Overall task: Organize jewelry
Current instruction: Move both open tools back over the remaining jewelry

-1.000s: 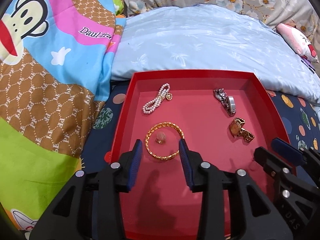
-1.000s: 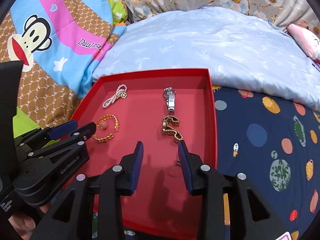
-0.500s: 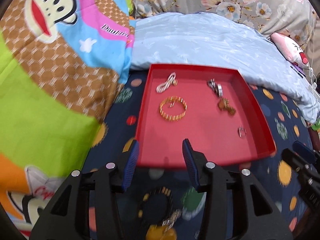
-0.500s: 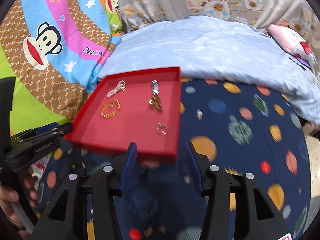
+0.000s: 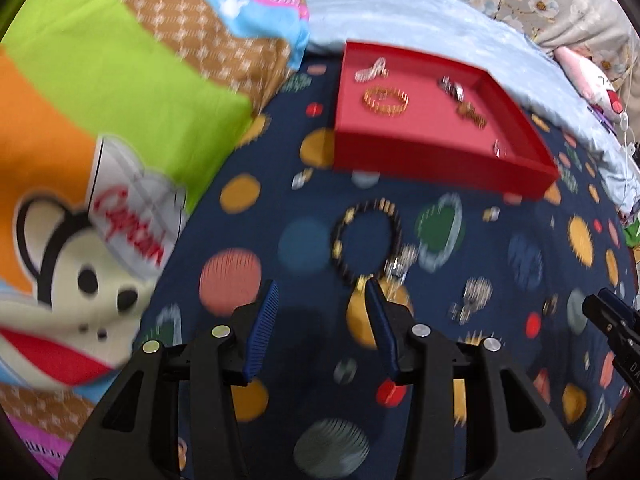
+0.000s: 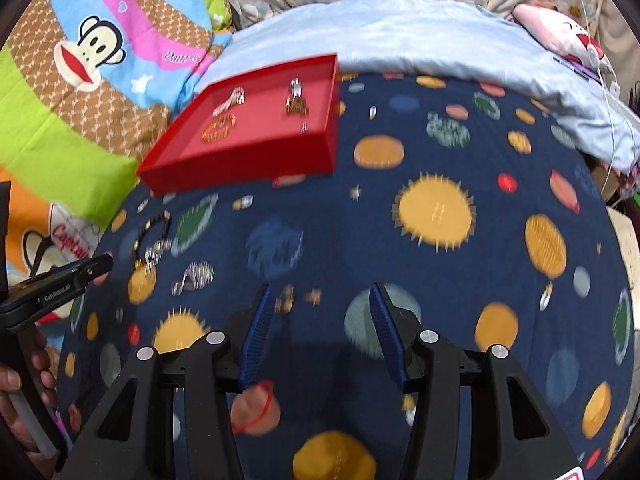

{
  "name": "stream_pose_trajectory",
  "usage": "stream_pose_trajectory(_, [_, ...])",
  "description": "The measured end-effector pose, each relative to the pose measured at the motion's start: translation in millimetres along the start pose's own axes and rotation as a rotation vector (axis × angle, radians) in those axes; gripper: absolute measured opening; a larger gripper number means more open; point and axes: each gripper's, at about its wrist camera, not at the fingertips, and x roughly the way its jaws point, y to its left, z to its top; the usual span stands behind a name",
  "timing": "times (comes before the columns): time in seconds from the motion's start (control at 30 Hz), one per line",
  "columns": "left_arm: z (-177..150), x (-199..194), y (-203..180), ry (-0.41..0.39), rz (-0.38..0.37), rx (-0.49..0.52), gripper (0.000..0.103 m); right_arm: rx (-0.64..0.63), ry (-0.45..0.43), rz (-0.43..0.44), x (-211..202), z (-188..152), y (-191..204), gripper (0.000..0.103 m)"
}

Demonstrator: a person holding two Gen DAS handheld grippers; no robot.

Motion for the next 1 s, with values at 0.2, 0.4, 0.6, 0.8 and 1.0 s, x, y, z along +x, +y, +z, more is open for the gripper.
stream_pose_trajectory(0.2, [-24, 5, 4, 0.048, -0.02, -0.009, 0.043, -0.007, 0.037, 0.012, 3, -23, 9, 0.049])
stream_pose_trajectory(0.4, [-23, 3, -5, 0.039, -0.082, -0.016, 0.043, -0.014, 0.046, 0.018, 1, -29, 14, 0.049])
stream_pose_trajectory(0.6, [-11, 9, -19, 0.028, -0.121, -0.012, 0.042, -0.018, 0.037, 0.023, -2, -27, 16, 0.049])
stream_pose_trajectory(0.8, [0, 29, -26, 0.049, -0.143, -0.028, 0.029, -0.014, 0.039, 0.025, -3, -26, 16, 0.049])
stream_pose_trajectory(1.0, [4, 35, -31, 0.051, -0.16, -0.024, 0.017, -0.004, 0.045, 0.03, -1, -25, 14, 0.049])
